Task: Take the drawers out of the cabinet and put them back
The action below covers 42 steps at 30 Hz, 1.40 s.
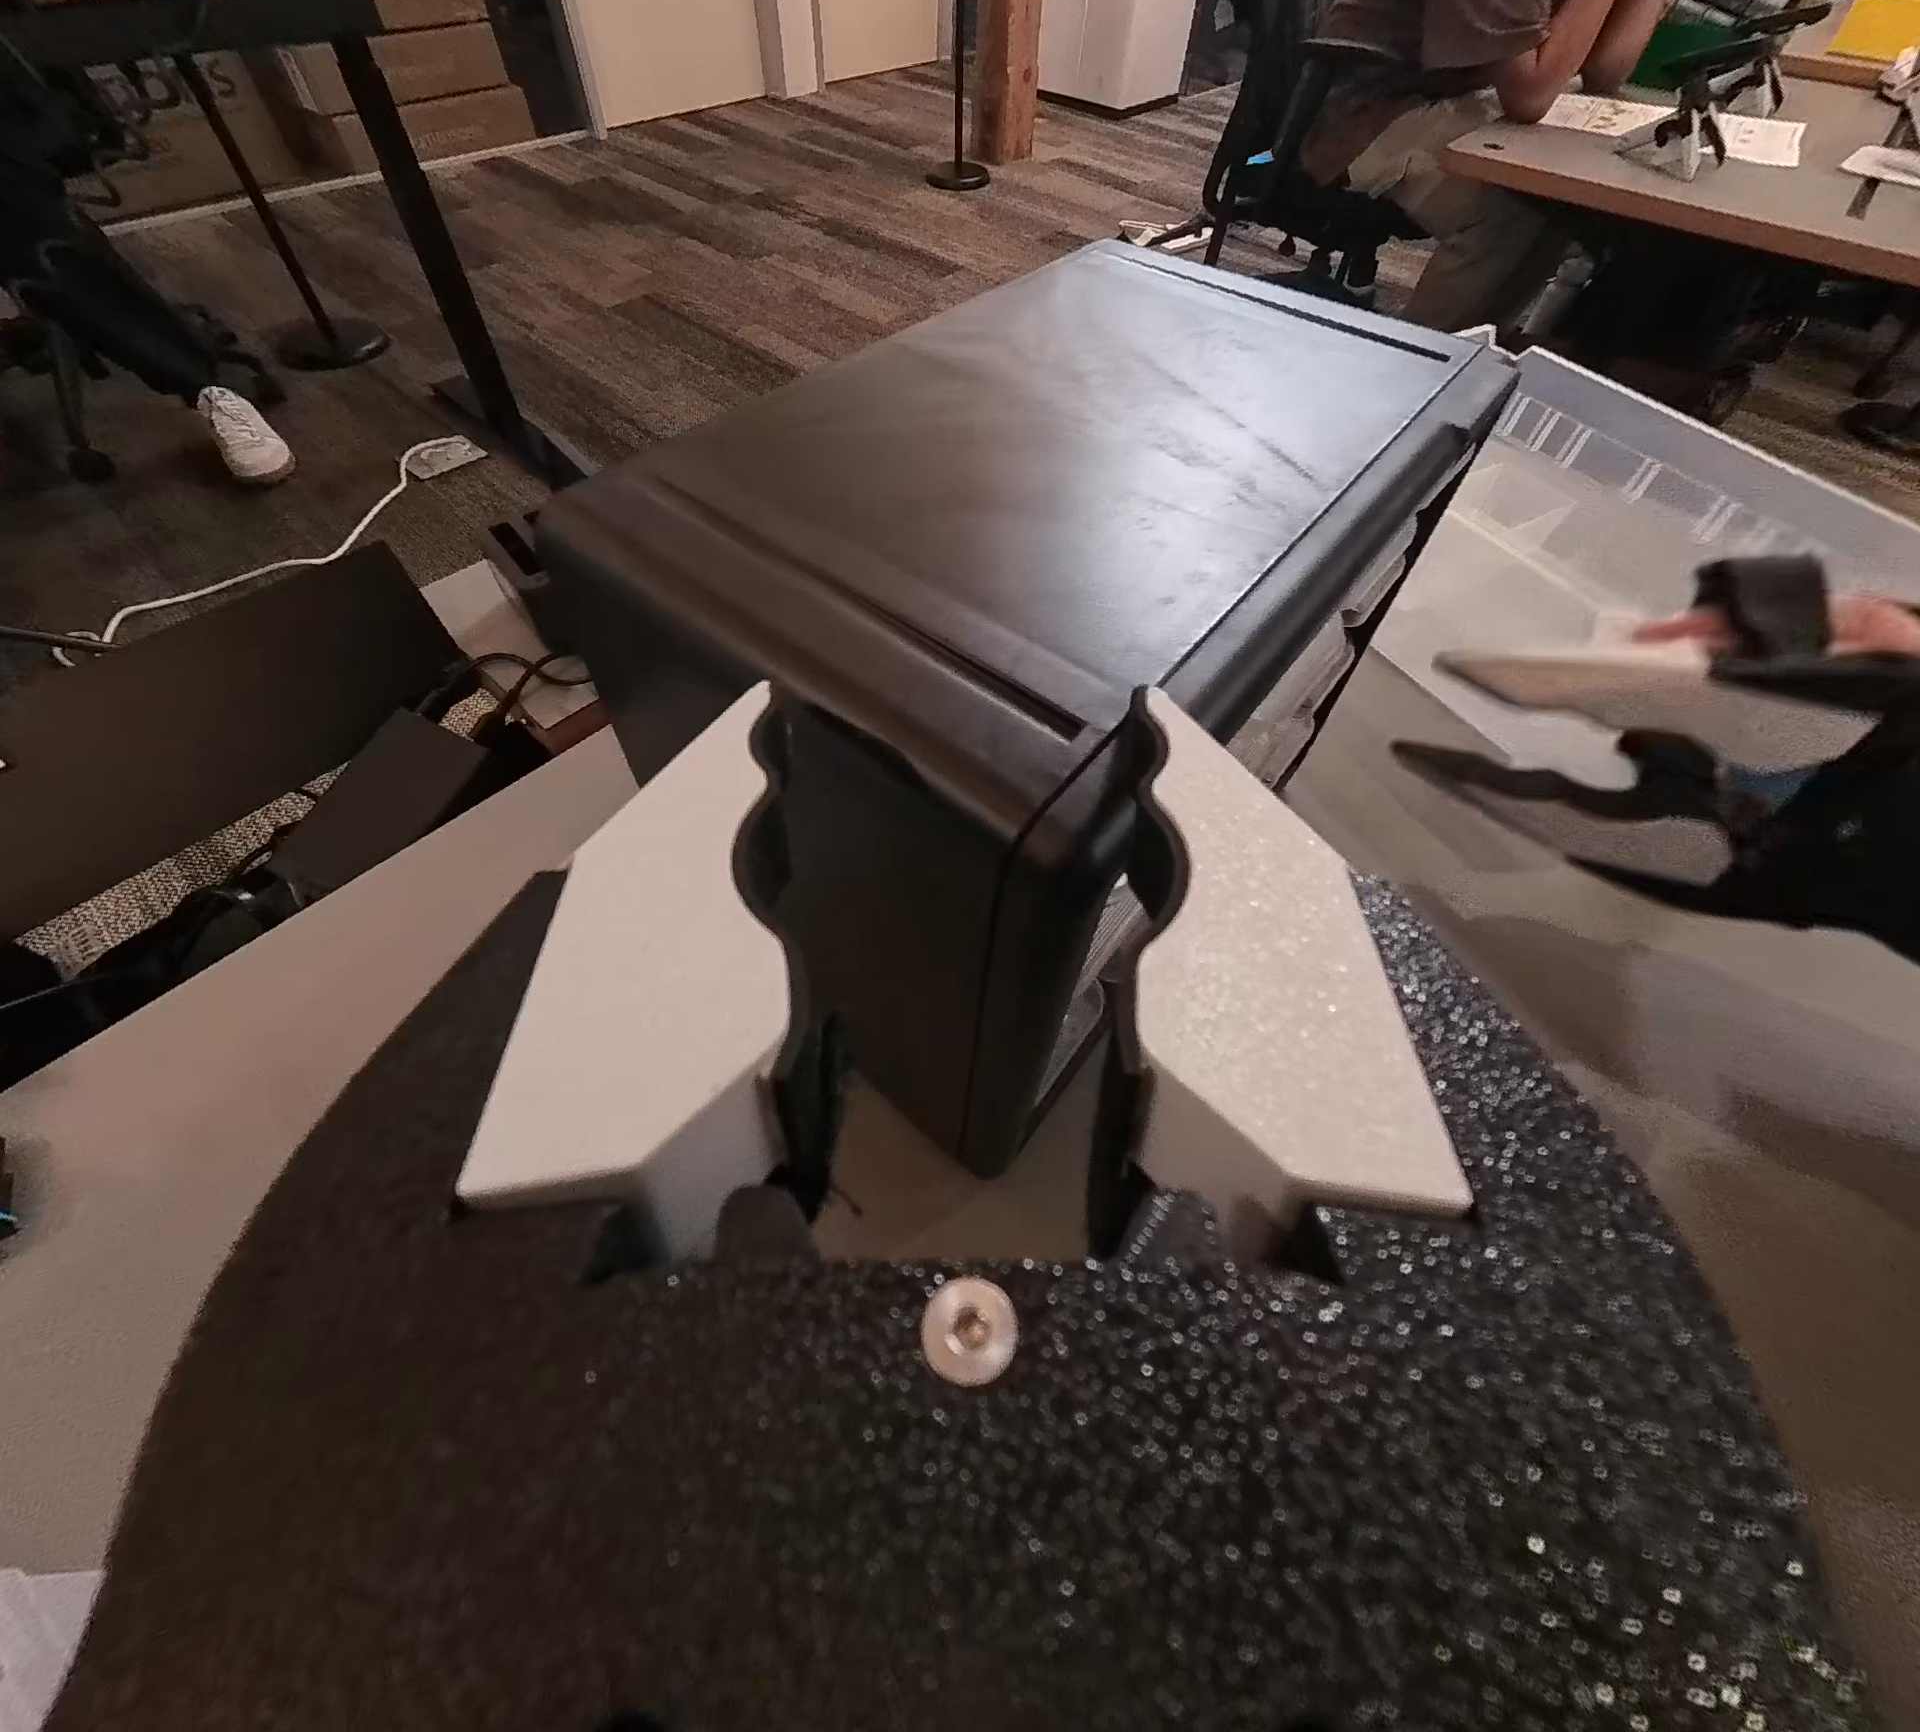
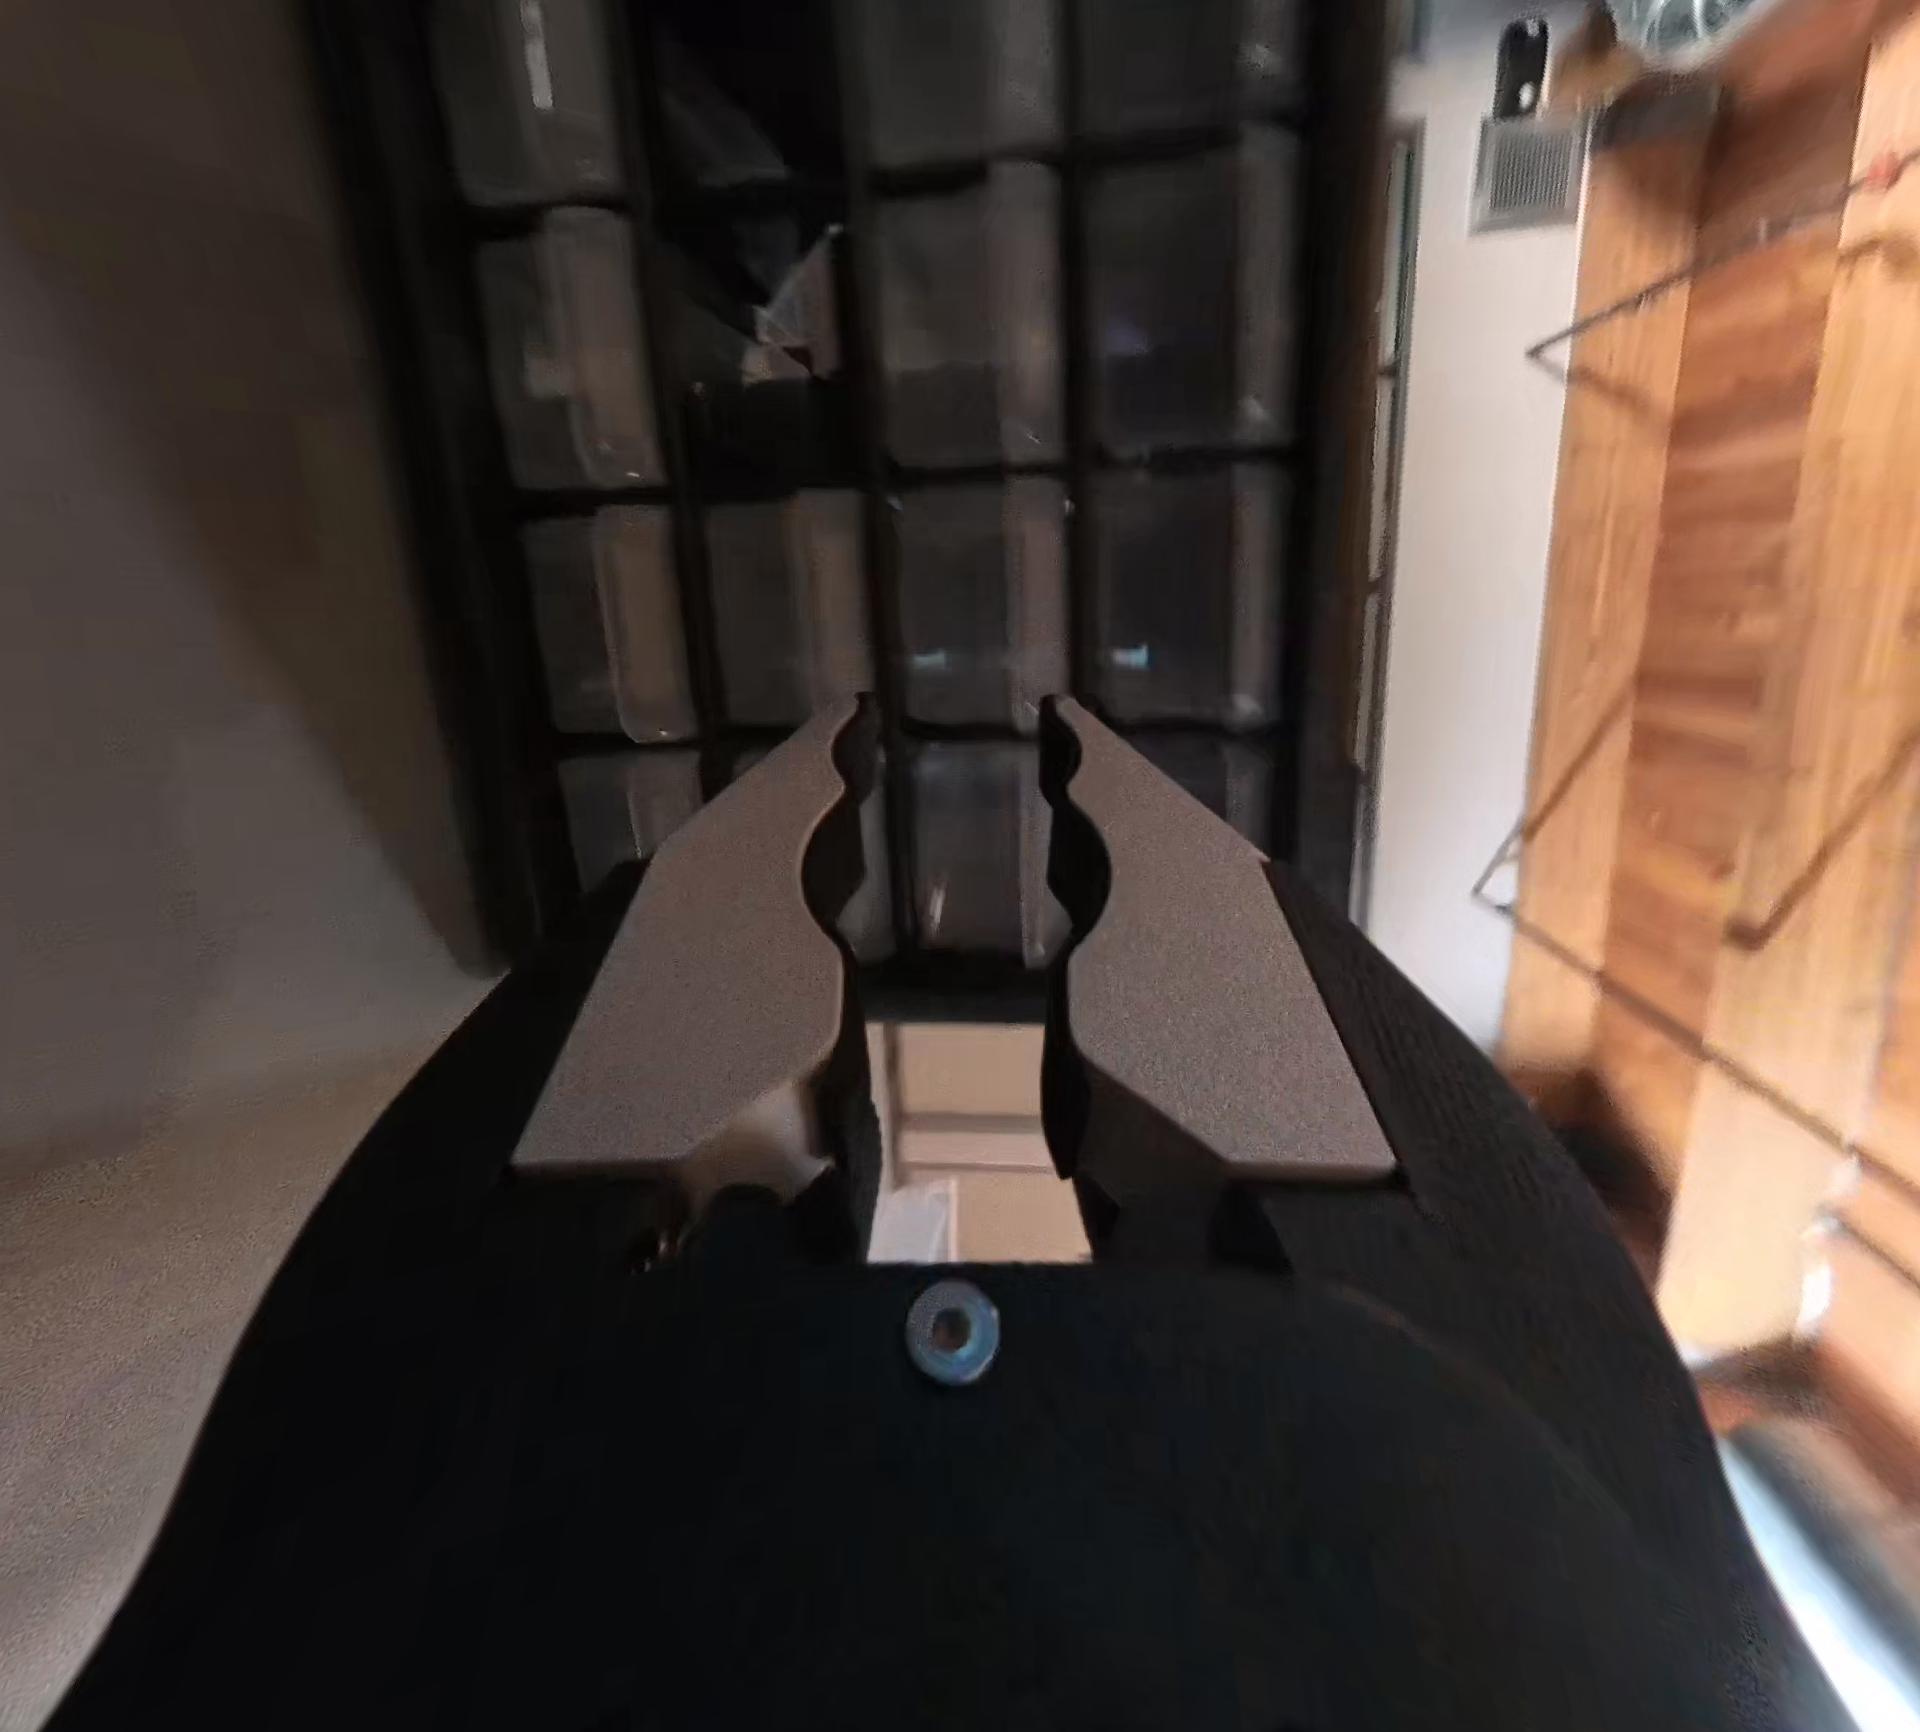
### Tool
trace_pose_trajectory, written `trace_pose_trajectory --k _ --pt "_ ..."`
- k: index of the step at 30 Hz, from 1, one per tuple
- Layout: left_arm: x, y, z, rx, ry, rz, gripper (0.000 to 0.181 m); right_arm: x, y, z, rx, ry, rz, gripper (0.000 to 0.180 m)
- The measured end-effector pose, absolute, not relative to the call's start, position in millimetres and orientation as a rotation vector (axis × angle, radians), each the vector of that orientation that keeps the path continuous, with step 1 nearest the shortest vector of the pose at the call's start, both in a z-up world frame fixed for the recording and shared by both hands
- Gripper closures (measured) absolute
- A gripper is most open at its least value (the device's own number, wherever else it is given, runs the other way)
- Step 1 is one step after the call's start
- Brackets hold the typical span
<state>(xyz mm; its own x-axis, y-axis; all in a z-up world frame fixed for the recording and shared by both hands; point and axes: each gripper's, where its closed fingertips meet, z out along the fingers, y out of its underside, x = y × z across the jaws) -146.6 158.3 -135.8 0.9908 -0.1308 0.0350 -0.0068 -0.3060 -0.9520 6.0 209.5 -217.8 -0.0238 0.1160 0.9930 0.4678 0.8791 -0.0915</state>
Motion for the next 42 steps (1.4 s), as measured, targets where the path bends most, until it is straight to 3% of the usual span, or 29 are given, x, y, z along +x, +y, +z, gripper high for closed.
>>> trace_pose_trajectory --k 6,12,17,28,29,33,38,42 --pt "-145 158 -136 -1.878 0.107 -0.123 0.12 -27 214 -262 -0.337 -1.69 -0.461 0.152" --pt "-145 158 -136 -1.879 0.106 -0.127 0.12 -35 224 -256 -0.335 -1.571 -0.547 0.152" --pt "-146 158 -136 -1.879 0.103 -0.126 0.119 -30 224 -254 -0.371 -1.509 -0.549 0.173" --pt "-145 158 -136 -1.879 0.107 -0.128 0.121 5 183 -253 -0.306 -1.553 -0.55 0.173" --pt "-145 158 -136 -1.879 0.108 -0.128 0.121 8 176 -253 -0.275 -1.554 -0.533 0.165" --pt "-145 158 -136 -1.878 0.108 -0.131 0.121 12 171 -260 -0.268 -1.597 -0.434 0.086" --pt "-145 158 -136 -1.879 0.106 -0.132 0.121 0 200 -271 -0.36 -1.635 -0.457 0.082" --pt "-145 158 -136 -1.88 0.108 -0.125 0.121 -11 209 -273 -0.344 -1.614 -0.559 0.113"
